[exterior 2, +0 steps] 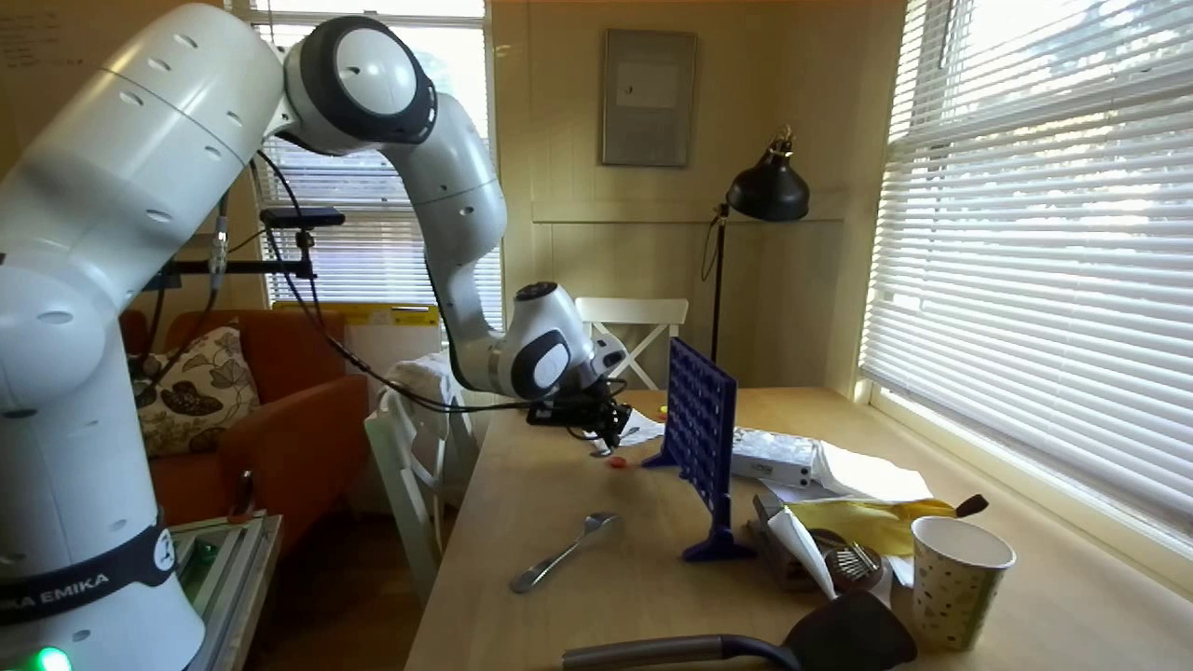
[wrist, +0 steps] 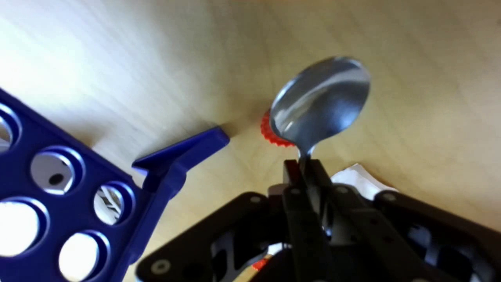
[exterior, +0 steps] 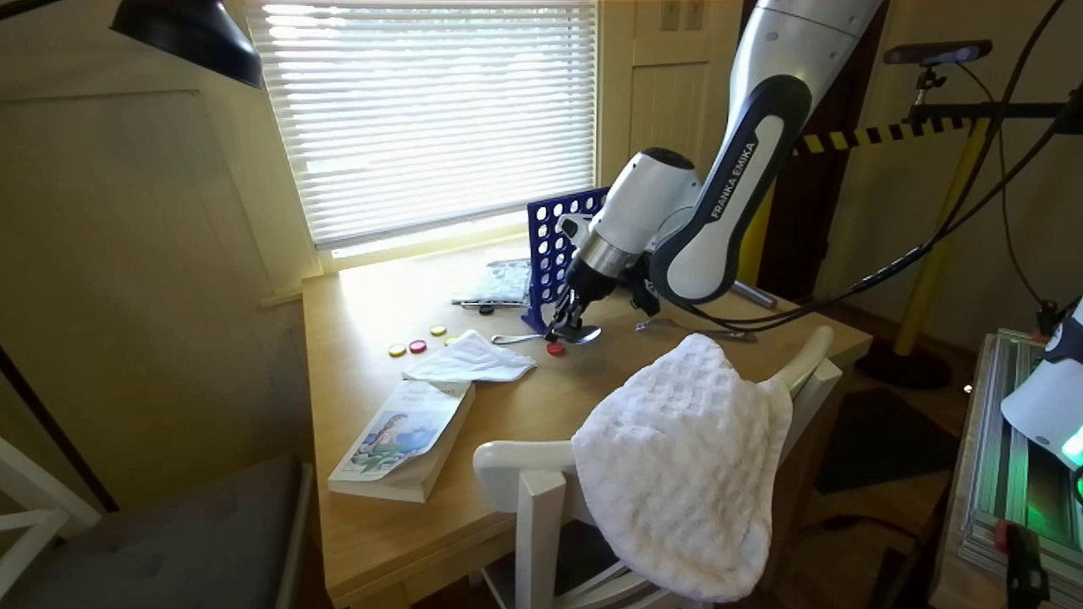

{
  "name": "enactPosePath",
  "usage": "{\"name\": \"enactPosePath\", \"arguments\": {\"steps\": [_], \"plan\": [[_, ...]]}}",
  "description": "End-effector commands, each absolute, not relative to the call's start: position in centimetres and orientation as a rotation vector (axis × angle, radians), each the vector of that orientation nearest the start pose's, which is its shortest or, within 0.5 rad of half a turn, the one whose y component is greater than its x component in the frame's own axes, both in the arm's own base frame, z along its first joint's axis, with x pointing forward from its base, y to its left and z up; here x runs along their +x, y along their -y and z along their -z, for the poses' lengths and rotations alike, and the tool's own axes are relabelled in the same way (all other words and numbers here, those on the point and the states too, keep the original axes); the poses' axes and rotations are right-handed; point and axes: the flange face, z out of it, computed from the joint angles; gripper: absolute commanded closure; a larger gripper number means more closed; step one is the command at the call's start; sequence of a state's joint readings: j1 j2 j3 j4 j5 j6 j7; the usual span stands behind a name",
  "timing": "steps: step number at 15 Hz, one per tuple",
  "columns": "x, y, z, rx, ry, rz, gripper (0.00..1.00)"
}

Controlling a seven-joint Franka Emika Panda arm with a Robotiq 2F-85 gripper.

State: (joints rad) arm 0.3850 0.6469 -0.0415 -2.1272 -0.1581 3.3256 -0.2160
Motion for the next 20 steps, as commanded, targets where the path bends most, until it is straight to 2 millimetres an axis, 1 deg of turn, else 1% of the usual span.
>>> {"name": "enactPosePath", "arguments": {"steps": [1,3,4,5,6,7,8,10,13,14,17,19,20], "plan": [[58.5,-22.4,-18.9,-2.799,1.219,0.943,0.98],[60.6,-22.3,-20.7,-2.822,1.198,1.002,0.98],[62.3,-22.1,-22.7,-2.843,1.137,1.022,0.98],[63.5,-21.9,-24.3,-2.855,1.070,1.006,0.98],[64.8,-21.6,-25.6,-2.896,0.999,0.929,0.98],[65.4,-21.2,-25.5,-2.937,0.968,0.862,0.98],[63.9,-21.4,-24.0,-2.894,1.051,0.930,0.92],[65.3,-20.9,-25.7,-2.930,1.009,0.887,0.92],[65.3,-20.8,-25.5,-2.935,0.997,0.877,0.92],[65.3,-20.9,-25.3,-2.935,0.996,0.873,0.98],[68.1,-22.1,-26.5,-2.917,1.084,0.911,0.98],[70.1,-23.4,-27.5,-2.911,1.189,0.847,0.98],[70.7,-24.4,-27.9,-2.896,1.250,0.807,0.98]]}}
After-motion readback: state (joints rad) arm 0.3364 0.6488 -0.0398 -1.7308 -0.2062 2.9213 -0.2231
